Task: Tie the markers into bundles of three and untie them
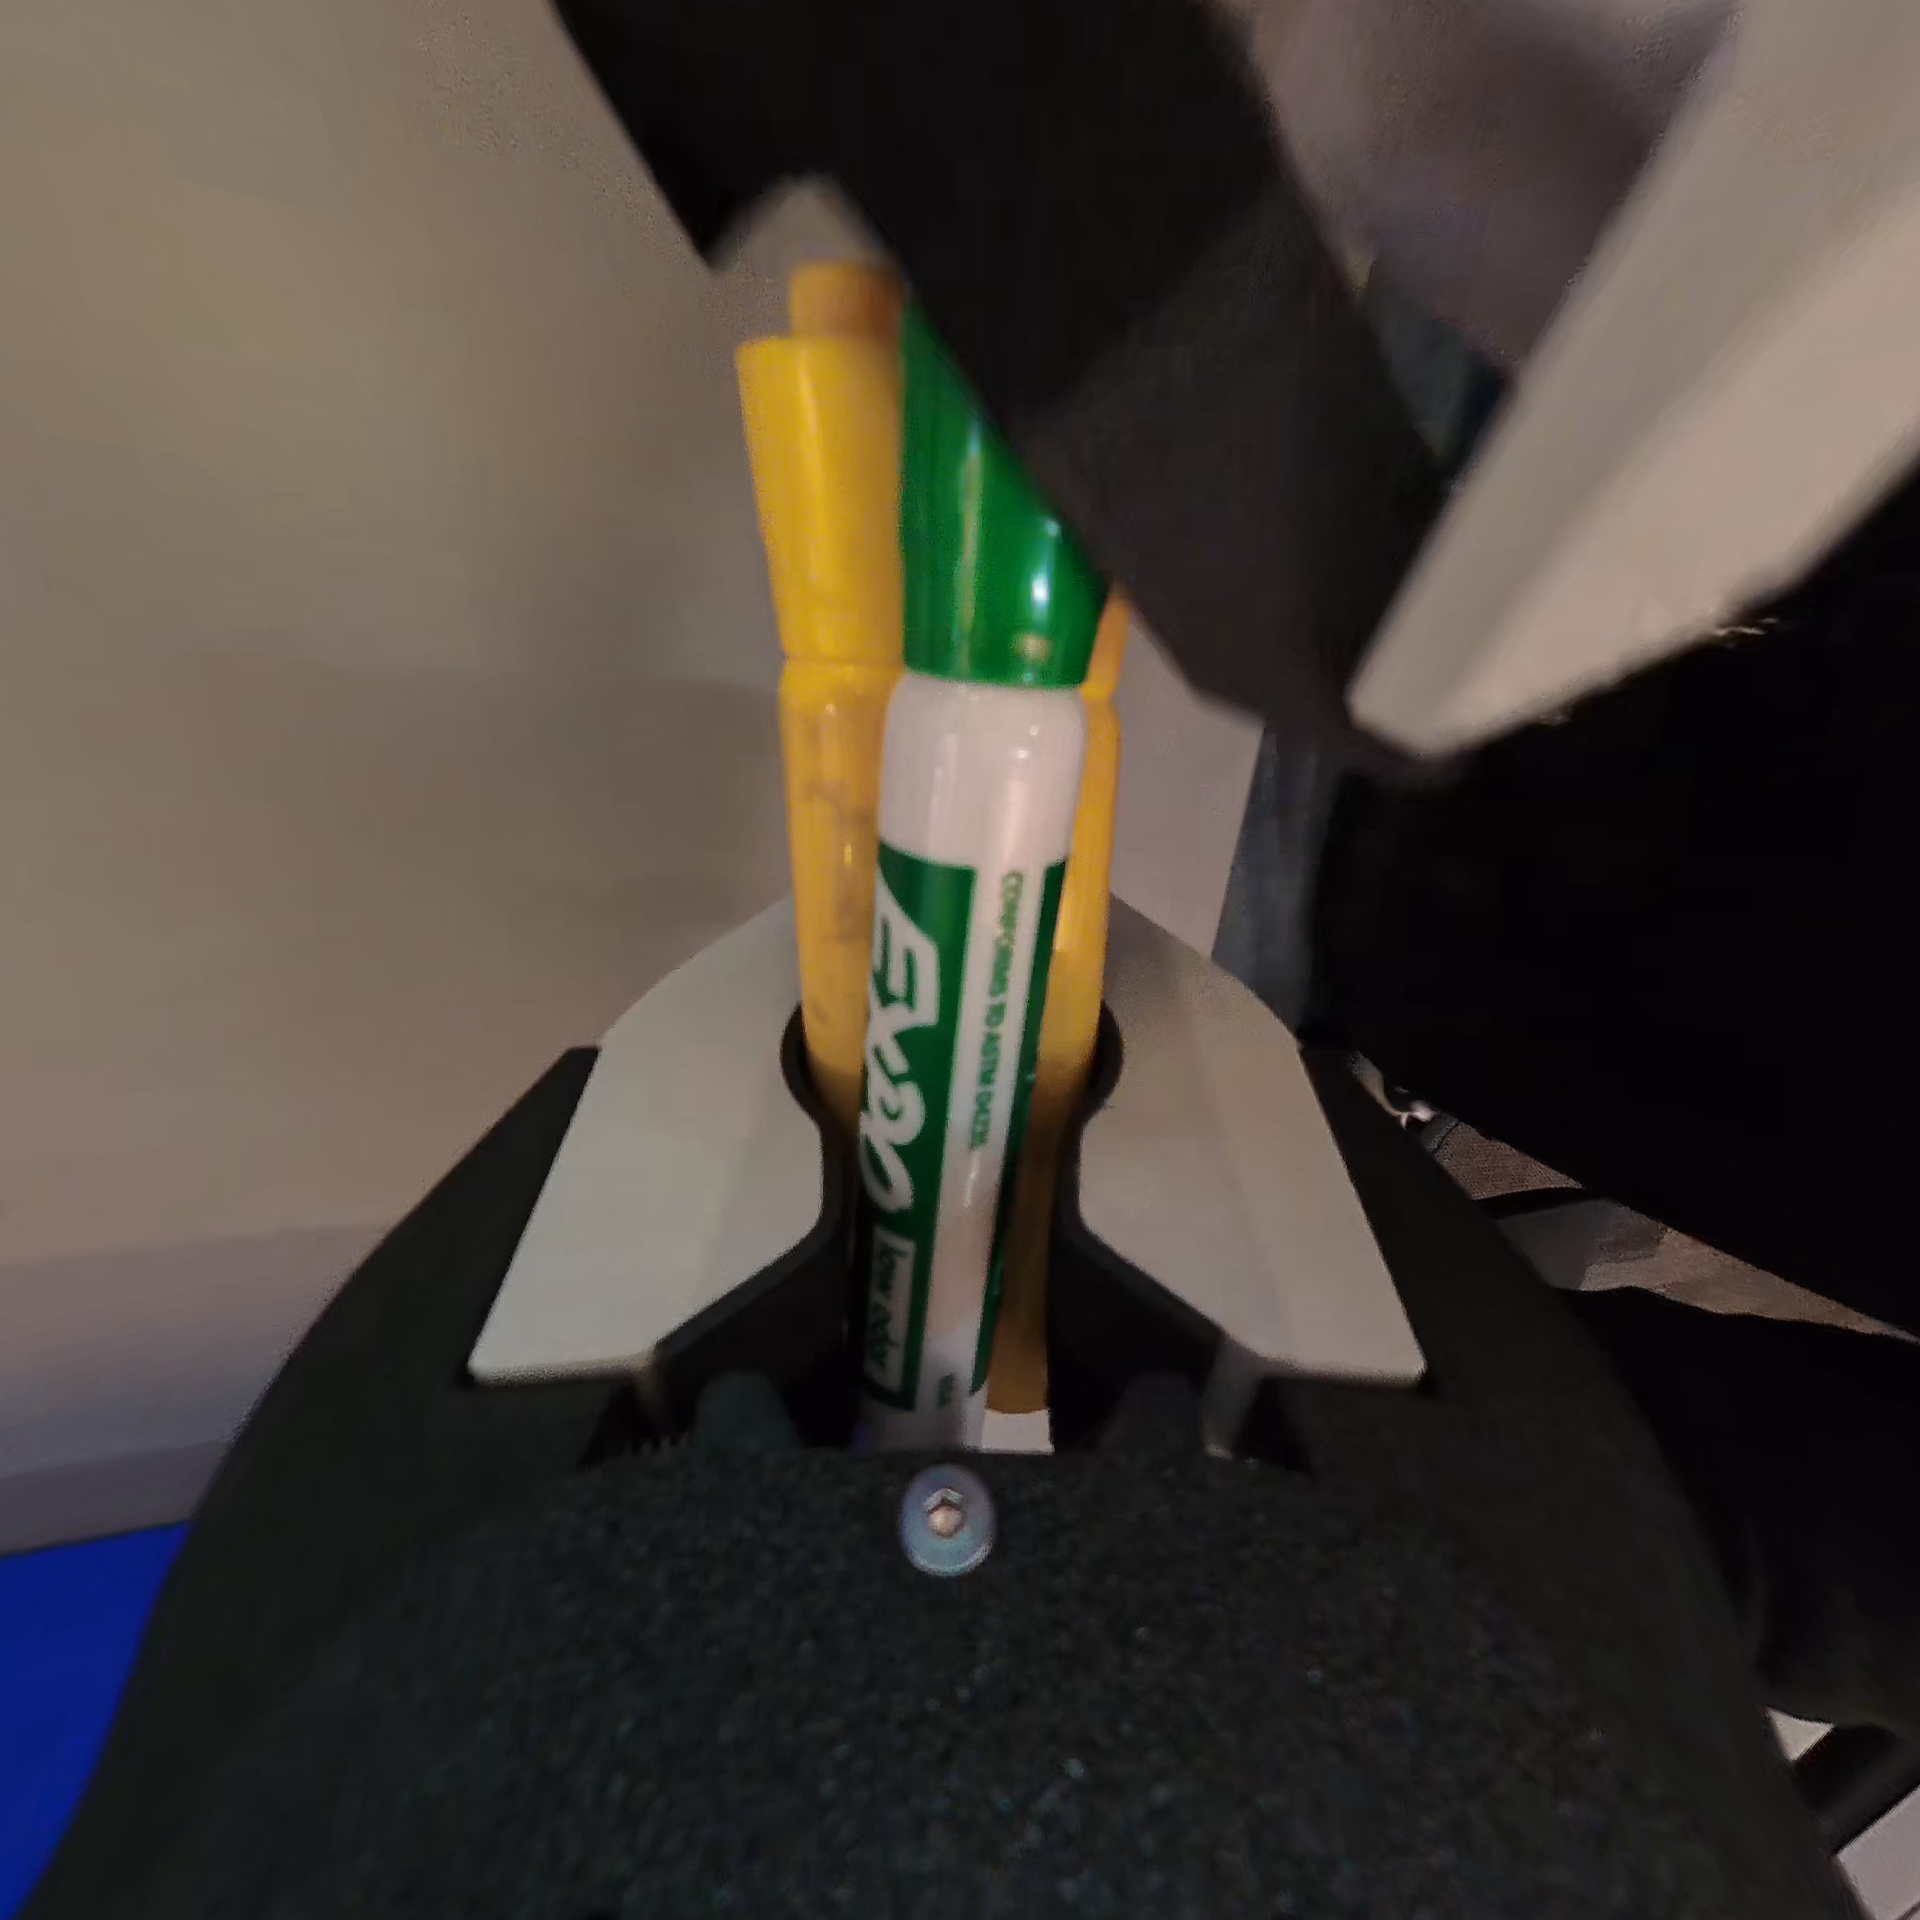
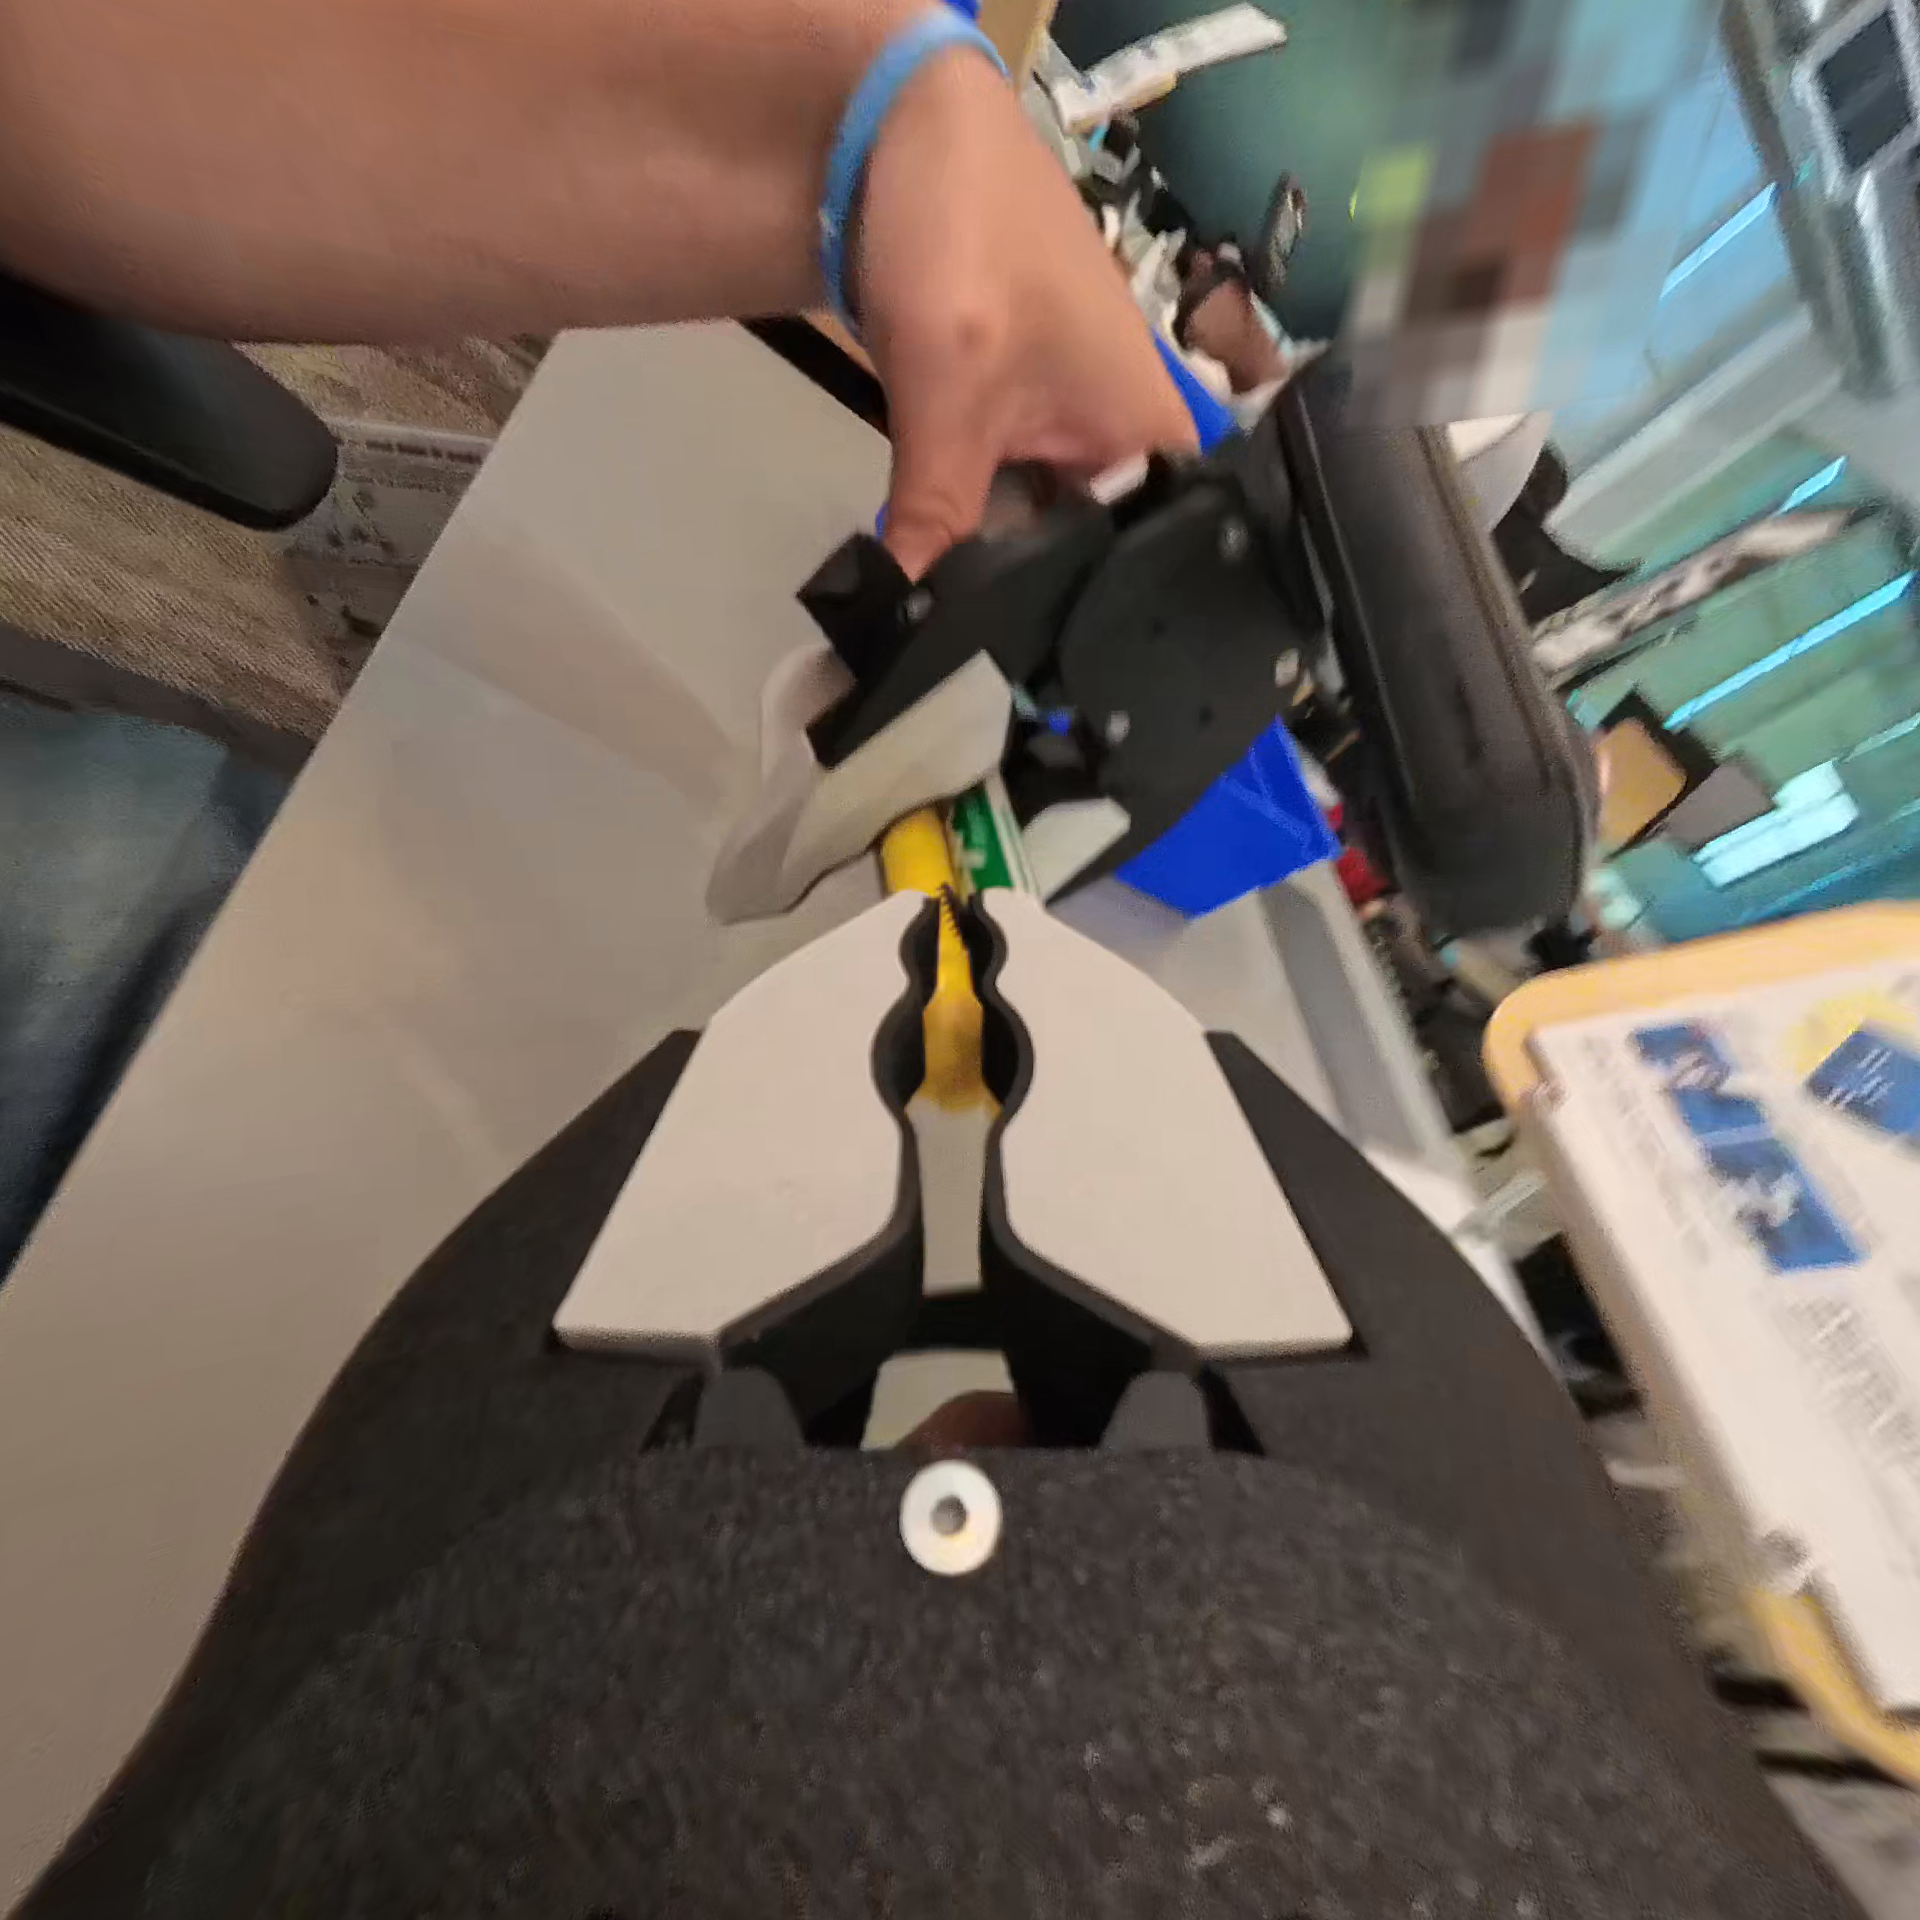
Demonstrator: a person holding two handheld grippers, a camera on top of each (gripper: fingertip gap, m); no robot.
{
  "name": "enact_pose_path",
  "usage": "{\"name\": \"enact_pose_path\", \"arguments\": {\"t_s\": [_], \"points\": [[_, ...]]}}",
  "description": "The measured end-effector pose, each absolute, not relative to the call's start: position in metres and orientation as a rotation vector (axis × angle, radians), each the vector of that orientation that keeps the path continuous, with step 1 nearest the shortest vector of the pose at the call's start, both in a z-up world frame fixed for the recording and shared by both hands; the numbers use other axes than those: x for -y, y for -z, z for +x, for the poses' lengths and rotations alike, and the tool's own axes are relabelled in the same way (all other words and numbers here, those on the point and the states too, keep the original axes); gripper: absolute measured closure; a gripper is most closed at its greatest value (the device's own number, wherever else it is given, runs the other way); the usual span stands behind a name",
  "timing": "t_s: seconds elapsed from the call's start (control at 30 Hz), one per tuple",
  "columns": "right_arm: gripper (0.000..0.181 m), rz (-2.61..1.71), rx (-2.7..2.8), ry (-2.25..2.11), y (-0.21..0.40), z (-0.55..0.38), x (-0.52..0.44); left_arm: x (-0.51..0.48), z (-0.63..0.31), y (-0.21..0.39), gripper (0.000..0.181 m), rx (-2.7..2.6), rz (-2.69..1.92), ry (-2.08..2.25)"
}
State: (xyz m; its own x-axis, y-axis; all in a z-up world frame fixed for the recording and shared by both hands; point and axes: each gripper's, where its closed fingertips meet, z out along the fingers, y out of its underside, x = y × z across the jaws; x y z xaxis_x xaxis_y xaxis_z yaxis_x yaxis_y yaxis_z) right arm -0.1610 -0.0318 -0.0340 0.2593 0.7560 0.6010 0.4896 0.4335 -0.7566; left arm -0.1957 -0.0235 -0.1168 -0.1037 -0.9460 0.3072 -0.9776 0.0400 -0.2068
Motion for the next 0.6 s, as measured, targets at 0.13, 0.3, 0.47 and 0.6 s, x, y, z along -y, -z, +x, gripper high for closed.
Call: {"name": "enact_pose_path", "arguments": {"t_s": [0.13,0.3,0.47,0.6], "points": [[0.166,-1.43,1.243,-0.5,0.061,-0.127,0.029,0.012,-0.203,0.128,0.139,2.148,2.099,-0.487],[0.133,-1.88,1.108,-0.622,0.108,-0.077,0.027,-0.001,-0.213,0.133,0.139,2.098,2.163,-0.459],[0.123,-2.141,0.996,-0.546,0.139,-0.051,0.013,-0.002,-0.219,0.131,0.139,2.09,2.175,-0.471],[0.13,-2.275,0.9,-0.53,0.161,-0.048,-0.016,0.002,-0.219,0.135,0.139,2.094,2.148,-0.464]]}}
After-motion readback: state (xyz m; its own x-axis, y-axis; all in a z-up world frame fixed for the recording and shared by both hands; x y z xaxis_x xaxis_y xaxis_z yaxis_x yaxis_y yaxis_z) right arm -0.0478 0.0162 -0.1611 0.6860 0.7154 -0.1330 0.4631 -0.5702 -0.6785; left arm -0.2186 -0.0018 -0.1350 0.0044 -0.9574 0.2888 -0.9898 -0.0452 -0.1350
